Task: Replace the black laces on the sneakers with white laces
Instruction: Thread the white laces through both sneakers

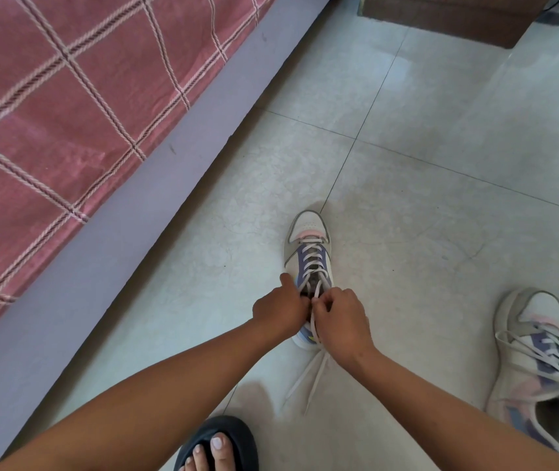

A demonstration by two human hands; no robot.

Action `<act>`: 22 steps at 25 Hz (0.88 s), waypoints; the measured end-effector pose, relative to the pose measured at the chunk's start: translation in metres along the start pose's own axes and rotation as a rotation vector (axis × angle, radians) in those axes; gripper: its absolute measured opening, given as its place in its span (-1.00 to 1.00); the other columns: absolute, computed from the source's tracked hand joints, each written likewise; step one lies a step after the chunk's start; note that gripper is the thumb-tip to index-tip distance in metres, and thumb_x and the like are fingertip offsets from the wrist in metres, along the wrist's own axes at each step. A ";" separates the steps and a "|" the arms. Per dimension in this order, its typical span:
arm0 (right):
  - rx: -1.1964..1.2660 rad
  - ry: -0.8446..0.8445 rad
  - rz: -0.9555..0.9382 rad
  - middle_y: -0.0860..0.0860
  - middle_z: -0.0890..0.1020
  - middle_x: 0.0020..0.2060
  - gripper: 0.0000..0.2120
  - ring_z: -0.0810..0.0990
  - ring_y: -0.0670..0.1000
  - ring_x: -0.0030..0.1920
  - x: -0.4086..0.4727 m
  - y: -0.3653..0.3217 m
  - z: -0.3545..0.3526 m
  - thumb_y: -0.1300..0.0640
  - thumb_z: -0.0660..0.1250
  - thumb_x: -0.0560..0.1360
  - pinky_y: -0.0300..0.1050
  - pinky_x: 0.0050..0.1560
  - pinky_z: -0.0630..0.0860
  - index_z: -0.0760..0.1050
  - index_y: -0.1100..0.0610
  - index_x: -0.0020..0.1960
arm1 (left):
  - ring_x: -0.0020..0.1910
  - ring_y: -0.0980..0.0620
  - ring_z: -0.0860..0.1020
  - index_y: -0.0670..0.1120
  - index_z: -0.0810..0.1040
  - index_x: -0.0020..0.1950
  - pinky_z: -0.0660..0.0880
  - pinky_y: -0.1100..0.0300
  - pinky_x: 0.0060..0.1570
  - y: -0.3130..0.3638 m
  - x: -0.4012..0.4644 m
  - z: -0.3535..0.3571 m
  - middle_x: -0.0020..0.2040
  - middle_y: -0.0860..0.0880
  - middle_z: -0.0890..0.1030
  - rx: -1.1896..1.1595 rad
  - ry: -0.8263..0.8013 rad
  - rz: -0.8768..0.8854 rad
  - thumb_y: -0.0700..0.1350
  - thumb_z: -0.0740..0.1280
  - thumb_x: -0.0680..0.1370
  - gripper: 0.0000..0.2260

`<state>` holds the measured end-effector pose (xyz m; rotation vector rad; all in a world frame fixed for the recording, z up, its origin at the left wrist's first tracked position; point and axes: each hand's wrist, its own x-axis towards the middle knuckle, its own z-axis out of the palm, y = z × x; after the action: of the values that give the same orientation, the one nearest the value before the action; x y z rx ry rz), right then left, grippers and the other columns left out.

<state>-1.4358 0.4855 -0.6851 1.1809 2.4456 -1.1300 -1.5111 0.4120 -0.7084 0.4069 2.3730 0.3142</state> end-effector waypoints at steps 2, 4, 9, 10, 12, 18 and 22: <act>0.093 -0.081 -0.027 0.16 0.53 -0.07 -0.78 0.52 0.11 -0.06 -0.001 0.001 -0.003 0.10 0.18 0.59 -0.09 -0.06 0.42 0.45 0.15 -0.18 | 0.02 -0.15 0.56 -0.17 0.24 0.26 0.34 0.11 -0.14 0.003 0.000 0.001 0.09 -0.14 0.57 0.045 -0.004 -0.020 -0.02 0.09 0.59 -0.68; 0.152 -0.181 -0.060 0.17 0.55 -0.17 -0.70 0.51 0.04 -0.23 -0.003 0.001 -0.005 0.12 0.18 0.60 -0.18 -0.23 0.38 0.38 0.13 -0.30 | 0.06 -0.16 0.55 -0.21 0.19 0.34 0.34 0.09 -0.10 0.003 0.001 0.003 0.13 -0.15 0.55 0.108 -0.014 -0.017 -0.04 0.08 0.61 -0.63; 0.179 -0.281 -0.081 -0.05 0.44 -0.40 -0.66 0.37 -0.15 -0.42 0.000 0.010 -0.020 0.17 0.20 0.59 -0.40 -0.39 0.34 0.33 0.07 -0.36 | 0.08 -0.16 0.54 -0.23 0.18 0.37 0.35 0.09 -0.09 0.004 0.004 0.002 0.15 -0.15 0.55 0.111 -0.044 -0.043 -0.07 0.09 0.61 -0.61; 0.154 -0.230 -0.088 -0.01 0.47 -0.35 -0.71 0.42 -0.11 -0.36 0.001 0.011 -0.020 0.16 0.21 0.58 -0.39 -0.32 0.36 0.37 0.09 -0.33 | 0.08 -0.15 0.54 -0.21 0.22 0.33 0.34 0.09 -0.10 0.004 0.004 0.001 0.15 -0.15 0.55 0.085 -0.049 -0.043 -0.04 0.08 0.61 -0.64; -0.048 -0.093 -0.104 0.05 0.48 -0.12 -0.85 0.47 0.02 -0.10 0.002 0.012 -0.018 0.08 0.21 0.56 -0.16 -0.06 0.42 0.46 0.12 -0.14 | 0.06 -0.15 0.54 -0.17 0.28 0.22 0.33 0.10 -0.12 0.003 0.004 0.000 0.13 -0.14 0.56 0.038 -0.038 -0.024 0.02 0.06 0.61 -0.69; -0.500 -0.127 -0.091 0.07 0.34 0.12 -0.71 0.30 0.12 0.19 0.002 0.000 -0.001 0.01 0.10 0.58 -0.04 0.08 0.29 0.50 0.10 0.16 | -0.04 -0.19 0.56 -0.12 0.28 -0.01 0.30 0.11 -0.21 -0.004 -0.001 0.005 0.02 -0.15 0.59 0.048 0.062 0.054 -0.02 0.05 0.60 -0.83; -0.215 -0.209 0.036 0.07 0.25 0.06 -0.80 0.26 0.13 0.16 0.009 0.001 0.001 0.02 0.19 0.55 -0.09 0.08 0.33 0.53 0.09 -0.05 | -0.28 -0.13 0.47 -0.08 0.21 -0.05 0.27 0.11 -0.28 -0.008 -0.006 0.005 -0.10 -0.12 0.61 0.038 0.152 0.128 -0.04 0.06 0.59 -0.88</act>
<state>-1.4413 0.4906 -0.6907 0.9857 2.3092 -0.9031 -1.5045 0.4032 -0.7109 0.5731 2.5097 0.3711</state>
